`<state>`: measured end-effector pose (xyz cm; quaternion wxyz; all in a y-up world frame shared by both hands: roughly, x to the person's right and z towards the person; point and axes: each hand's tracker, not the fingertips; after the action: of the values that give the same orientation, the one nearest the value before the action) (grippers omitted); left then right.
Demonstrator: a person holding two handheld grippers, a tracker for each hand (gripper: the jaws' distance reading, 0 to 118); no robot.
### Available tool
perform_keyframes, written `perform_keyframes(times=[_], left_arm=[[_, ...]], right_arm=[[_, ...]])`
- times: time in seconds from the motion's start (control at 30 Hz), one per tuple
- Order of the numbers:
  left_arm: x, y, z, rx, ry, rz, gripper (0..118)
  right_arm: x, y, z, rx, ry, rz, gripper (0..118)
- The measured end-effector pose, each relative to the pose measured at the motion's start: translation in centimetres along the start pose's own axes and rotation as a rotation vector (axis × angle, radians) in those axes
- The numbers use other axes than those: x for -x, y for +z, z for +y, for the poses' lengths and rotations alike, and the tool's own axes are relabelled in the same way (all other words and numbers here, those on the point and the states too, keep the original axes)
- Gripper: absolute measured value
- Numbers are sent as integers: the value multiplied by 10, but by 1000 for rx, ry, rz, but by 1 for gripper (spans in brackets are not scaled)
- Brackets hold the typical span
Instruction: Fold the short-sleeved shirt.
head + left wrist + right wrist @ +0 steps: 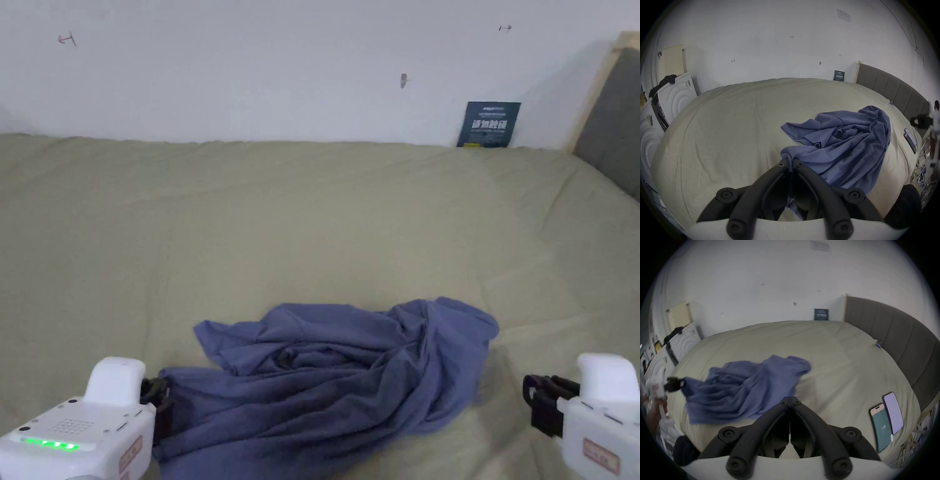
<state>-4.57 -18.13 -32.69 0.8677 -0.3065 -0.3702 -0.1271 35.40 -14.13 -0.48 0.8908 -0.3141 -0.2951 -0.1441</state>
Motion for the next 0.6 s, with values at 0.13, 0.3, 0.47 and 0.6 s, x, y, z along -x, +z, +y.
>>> perform_keyframes(times=[0.13, 0.3, 0.47, 0.6], left_arm=[[-8, 2, 2, -46, -15, 18, 0], [-17, -2, 8, -60, -55, 34, 1], [-17, -12, 10, -42, -29, 38, 1], [-17, -22, 12, -11, -31, 37, 1]], right_arm=[[-35, -55, 50, 7, -42, -34, 3], [-62, -142, 95, 116, -231, 9, 117], [-57, -196, 105, 238, -353, -11, 117], [-44, -214, 99, 334, -379, -57, 96]])
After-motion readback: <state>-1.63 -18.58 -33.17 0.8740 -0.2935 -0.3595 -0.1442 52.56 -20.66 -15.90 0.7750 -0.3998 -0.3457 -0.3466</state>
